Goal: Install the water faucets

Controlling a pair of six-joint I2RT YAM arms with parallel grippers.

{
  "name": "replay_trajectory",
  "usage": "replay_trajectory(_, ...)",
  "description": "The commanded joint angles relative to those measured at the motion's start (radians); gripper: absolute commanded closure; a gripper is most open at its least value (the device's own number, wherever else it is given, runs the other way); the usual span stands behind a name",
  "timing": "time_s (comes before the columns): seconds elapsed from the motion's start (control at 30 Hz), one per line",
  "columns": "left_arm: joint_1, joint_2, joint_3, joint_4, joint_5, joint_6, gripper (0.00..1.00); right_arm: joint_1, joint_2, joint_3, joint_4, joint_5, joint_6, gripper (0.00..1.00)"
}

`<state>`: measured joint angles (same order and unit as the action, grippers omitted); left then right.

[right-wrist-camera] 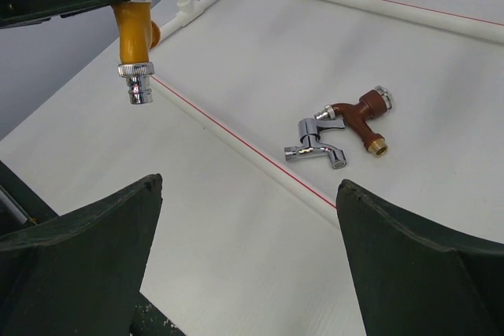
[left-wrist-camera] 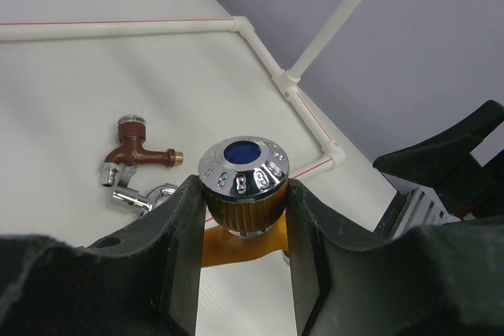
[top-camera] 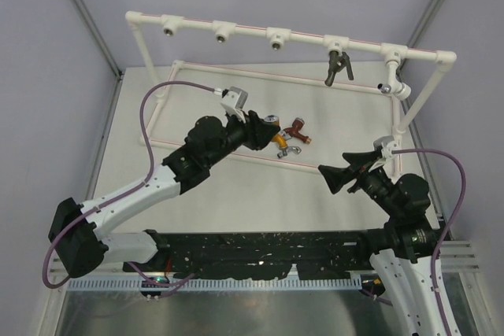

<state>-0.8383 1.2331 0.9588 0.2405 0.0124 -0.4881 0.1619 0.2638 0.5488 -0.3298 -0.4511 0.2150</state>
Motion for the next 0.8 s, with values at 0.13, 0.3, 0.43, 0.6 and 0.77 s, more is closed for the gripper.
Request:
replay_trajectory(0.13,-0.047,0.008,-0.009,0.092,-0.166,-0.063,1.0,0.017,-0.02,-0.102,0.193,-0.037,0.119,0.05)
replay_trajectory(0.3,-0.079,0.028,0.004,0.08,-0.222,-0.066,1.0,0.048,-0.018,-0.124,0.222,0.009,0.135,0.05)
replay_trajectory(0.43,-0.097,0.039,0.015,0.071,-0.272,-0.096,1.0,0.09,-0.012,-0.133,0.248,0.034,0.136,0.05)
replay_trajectory(0.6,-0.133,0.034,0.034,0.029,-0.335,-0.093,1.0,0.152,0.003,-0.177,0.31,0.094,0.155,0.05)
replay_trajectory(0.77,-0.153,0.054,0.041,0.046,-0.351,-0.081,1.0,0.238,0.083,-0.165,0.399,0.107,0.162,0.05)
